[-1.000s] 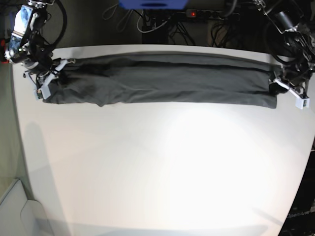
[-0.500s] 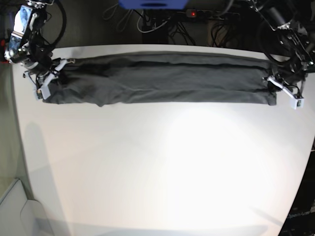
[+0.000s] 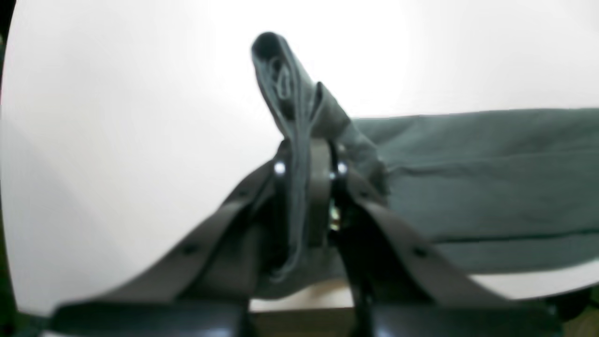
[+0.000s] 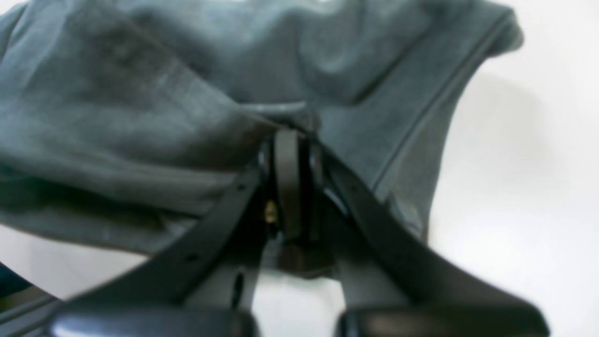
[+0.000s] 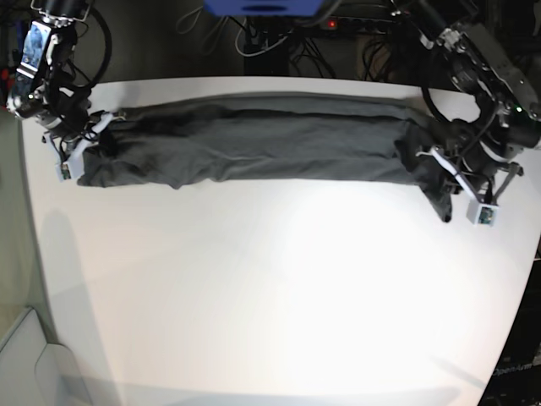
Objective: Layout the t-shirt on the table in an organized manner, then fold the t-shirt properly
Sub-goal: 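Fold the strip end held by the left gripper over toward the right gripper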
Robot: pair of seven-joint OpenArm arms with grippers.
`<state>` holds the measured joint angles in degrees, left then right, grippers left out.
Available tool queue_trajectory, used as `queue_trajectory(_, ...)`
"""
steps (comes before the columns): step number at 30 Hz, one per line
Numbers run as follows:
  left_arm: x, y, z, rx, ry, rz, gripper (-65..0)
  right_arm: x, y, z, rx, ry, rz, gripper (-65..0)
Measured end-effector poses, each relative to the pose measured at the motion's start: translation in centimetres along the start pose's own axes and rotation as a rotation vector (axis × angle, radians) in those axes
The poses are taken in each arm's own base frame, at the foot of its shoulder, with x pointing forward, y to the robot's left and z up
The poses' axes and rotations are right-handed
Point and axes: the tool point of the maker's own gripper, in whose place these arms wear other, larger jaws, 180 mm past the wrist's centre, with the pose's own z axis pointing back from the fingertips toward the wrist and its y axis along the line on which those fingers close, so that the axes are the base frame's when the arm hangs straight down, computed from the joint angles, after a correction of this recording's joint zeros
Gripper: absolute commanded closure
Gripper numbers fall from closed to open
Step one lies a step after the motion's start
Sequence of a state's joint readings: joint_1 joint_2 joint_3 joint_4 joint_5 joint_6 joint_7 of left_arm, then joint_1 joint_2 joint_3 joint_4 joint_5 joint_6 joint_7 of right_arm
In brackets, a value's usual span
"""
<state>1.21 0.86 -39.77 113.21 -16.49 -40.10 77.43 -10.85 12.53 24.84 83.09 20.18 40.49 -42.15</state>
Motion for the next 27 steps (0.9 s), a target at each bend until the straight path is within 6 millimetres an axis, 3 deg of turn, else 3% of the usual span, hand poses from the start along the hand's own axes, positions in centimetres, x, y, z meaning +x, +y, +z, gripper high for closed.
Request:
queue_trajectory(10,-1.2,-12.7,-1.9,-0.299,0.055,-0.098,0.0,0.0,0.0,0.0,0.0,-0.001,0.0,-0.3)
queue_trajectory(14,-1.1,-15.1,-1.9,-0.363,0.051,-0.146,0.0,0.0,0.0,0.0,0.002,-0.002,-0.002,-0.3)
queue_trajectory(19,-2.2,-17.8,-2.5,-0.439,0.098,-0.198,0.0,0.0,0.0,0.0,0.0,0.0,0.0,-0.3)
queue_trajectory(27,-2.8,-24.5,-4.0,-0.635,0.053,-0.209,0.0,0.0,0.2,-0.1,0.006,0.004,0.007,-0.3)
